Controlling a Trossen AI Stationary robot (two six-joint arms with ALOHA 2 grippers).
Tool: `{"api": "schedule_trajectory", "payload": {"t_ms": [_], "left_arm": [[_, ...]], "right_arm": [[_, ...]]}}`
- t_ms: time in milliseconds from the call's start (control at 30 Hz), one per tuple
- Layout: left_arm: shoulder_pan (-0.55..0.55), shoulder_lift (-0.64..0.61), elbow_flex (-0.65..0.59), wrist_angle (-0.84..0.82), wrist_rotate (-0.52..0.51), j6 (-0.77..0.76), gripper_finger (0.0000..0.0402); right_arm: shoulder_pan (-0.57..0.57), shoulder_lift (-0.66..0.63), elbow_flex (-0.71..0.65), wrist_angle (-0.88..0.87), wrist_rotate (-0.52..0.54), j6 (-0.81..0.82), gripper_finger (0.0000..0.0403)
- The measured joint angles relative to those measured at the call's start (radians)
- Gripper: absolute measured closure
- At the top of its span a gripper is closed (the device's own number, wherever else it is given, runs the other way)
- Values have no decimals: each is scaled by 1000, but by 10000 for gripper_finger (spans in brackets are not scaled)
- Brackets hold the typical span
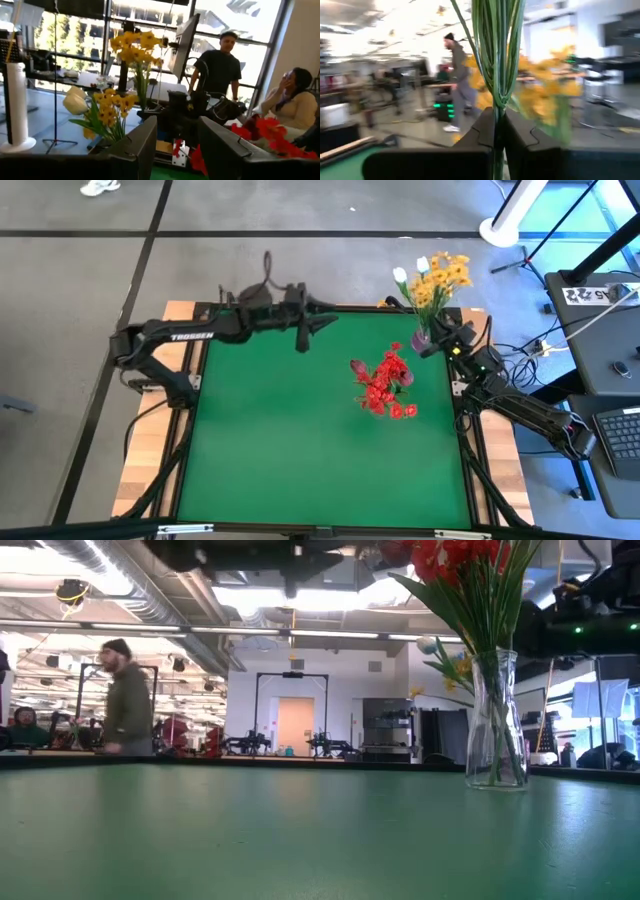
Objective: Sort flowers into vase by color
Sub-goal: Put the yellow flowers into the purple vase
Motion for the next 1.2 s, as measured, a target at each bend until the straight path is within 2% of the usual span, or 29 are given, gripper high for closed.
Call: {"api": "schedule_trajectory", "payload": {"t_ms": [100,267,367,633,900,1200], "left_arm": [[25,74,118,-73,46,-1,262],[36,184,326,-208,76,15,257],[30,248,433,-266,84,30,242],[1,387,686,-295,119,26,186],[-27,497,841,-295,118,-1,176],[-41,545,875,-293,91,-28,176]], "right_arm": [[0,1,15,2,-100,0,390],[0,0,65,27,-193,25,392],[0,1,96,22,-250,32,392],[0,0,176,22,-390,64,391],[0,47,243,19,-486,116,391],[1,240,315,28,-545,119,391]]}}
